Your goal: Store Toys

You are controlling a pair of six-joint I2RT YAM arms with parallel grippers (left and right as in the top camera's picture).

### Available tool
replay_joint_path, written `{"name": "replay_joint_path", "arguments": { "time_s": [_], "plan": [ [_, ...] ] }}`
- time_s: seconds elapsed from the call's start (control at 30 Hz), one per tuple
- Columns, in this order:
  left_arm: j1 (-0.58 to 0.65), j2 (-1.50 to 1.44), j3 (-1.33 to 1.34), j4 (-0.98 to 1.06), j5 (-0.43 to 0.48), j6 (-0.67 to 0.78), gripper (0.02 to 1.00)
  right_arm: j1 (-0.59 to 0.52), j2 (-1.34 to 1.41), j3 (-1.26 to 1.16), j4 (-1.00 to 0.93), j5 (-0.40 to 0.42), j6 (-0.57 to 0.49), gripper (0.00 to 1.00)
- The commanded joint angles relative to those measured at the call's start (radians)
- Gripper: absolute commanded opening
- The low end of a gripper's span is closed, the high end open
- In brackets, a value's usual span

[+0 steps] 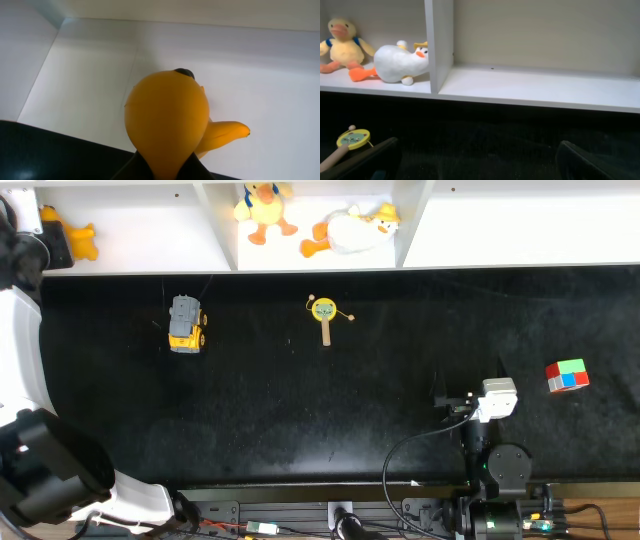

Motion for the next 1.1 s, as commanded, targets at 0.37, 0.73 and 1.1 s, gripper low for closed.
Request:
{"name": "replay_joint_path", "arguments": {
  "time_s": [0.37,0.73,1.1],
  "plan": [
    [-0.002,0.033,0.027,0.032,-0.007,-0.005,0.045,0.005,-0.006,-0.013,0.005,0.007,0.004,0.993],
    [-0.015,0.058,0.027,0.088,0.023,-0.012,0.071,0.005,-0.006,-0.013,0.005,0.007,0.004,0.996],
    [-0.019,0.088,0.027,0.090,0.023,-0.031,0.080,0.005,-0.006,-0.013,0.005,0.007,0.004,0.993]
  ]
}}
